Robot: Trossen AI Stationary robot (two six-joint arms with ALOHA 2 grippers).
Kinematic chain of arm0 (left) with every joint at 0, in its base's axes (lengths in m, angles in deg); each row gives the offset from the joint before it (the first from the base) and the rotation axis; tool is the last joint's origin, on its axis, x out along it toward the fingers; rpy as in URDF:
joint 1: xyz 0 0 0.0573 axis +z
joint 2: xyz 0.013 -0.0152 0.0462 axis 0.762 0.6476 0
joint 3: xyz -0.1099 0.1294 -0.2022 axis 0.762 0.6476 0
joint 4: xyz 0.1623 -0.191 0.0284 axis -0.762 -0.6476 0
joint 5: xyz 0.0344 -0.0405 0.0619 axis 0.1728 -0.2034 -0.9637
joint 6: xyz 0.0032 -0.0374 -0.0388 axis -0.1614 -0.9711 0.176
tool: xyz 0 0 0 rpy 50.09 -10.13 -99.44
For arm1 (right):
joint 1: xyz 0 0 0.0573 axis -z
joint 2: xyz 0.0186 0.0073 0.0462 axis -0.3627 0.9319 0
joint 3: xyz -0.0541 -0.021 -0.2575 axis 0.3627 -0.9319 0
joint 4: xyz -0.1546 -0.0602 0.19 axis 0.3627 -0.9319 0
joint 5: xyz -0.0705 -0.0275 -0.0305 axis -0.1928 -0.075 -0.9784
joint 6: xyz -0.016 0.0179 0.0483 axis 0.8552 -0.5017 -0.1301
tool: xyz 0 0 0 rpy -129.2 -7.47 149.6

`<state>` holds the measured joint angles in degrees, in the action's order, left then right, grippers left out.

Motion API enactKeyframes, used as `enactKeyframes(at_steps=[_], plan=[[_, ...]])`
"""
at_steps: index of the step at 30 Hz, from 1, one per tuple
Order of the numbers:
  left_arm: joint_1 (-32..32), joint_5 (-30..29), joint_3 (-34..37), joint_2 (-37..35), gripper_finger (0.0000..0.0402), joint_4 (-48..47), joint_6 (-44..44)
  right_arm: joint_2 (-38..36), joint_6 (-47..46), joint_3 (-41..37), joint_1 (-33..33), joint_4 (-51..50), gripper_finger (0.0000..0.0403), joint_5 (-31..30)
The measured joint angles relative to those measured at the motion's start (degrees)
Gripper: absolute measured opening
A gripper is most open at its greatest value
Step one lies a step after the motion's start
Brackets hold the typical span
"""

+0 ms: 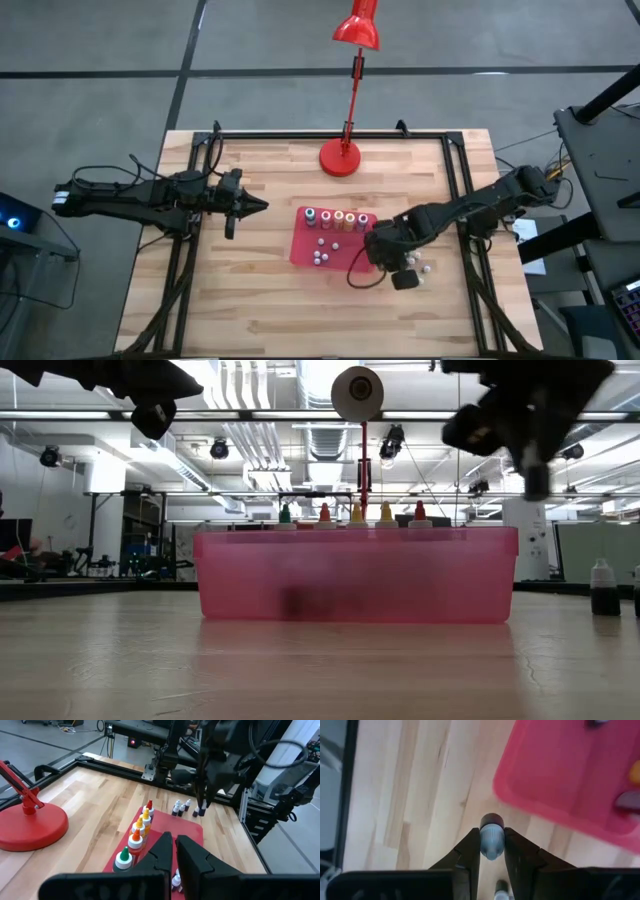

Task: Pick & Place food coloring
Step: Put the small black food coloring bottle into the red bin

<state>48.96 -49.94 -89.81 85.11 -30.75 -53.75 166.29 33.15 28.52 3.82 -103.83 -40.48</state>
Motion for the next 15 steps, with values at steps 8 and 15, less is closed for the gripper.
enactKeyframes(at_steps=[8,15], plan=[[0.0,0.0,0.0,0.0,0.0000,0.0,0.0,1.6,3.3,5.1,4.2,-0.5,0.0066,-0.1],[0.0,0.0,0.0,0.0,0.0000,0.0,0.0,6.7,9.6,9.1,5.9,-0.8,0.0066,-0.2]])
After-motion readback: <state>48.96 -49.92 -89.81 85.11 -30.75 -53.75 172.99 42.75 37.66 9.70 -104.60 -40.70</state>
